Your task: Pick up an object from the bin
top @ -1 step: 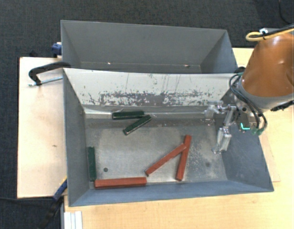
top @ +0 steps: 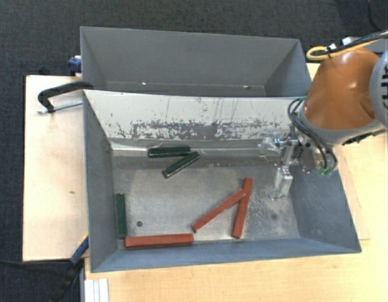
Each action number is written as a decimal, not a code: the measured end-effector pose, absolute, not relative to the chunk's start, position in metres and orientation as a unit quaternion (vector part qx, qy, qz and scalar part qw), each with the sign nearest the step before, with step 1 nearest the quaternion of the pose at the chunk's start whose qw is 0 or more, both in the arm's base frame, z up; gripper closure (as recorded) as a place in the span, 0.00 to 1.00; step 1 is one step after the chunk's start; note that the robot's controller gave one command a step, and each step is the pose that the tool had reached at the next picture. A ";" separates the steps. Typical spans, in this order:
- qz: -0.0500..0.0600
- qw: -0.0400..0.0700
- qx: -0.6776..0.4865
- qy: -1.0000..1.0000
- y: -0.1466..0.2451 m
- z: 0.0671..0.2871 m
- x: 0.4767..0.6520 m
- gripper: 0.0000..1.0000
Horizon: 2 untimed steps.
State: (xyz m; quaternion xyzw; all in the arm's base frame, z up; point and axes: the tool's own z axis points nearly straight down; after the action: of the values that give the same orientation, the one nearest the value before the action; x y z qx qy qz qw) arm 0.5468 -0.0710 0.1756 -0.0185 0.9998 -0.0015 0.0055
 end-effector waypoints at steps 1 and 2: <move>0.000 0.004 -0.034 0.999 -0.057 0.153 0.552 0.00; 0.002 -0.003 -0.098 0.995 -0.058 0.175 0.542 0.00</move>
Offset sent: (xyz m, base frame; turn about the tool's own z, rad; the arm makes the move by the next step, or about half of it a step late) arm -0.0106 0.0014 0.0503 -0.2397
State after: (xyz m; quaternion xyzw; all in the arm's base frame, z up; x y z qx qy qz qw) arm 0.5424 -0.0580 0.1755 -0.0978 0.9952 0.0016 -0.0026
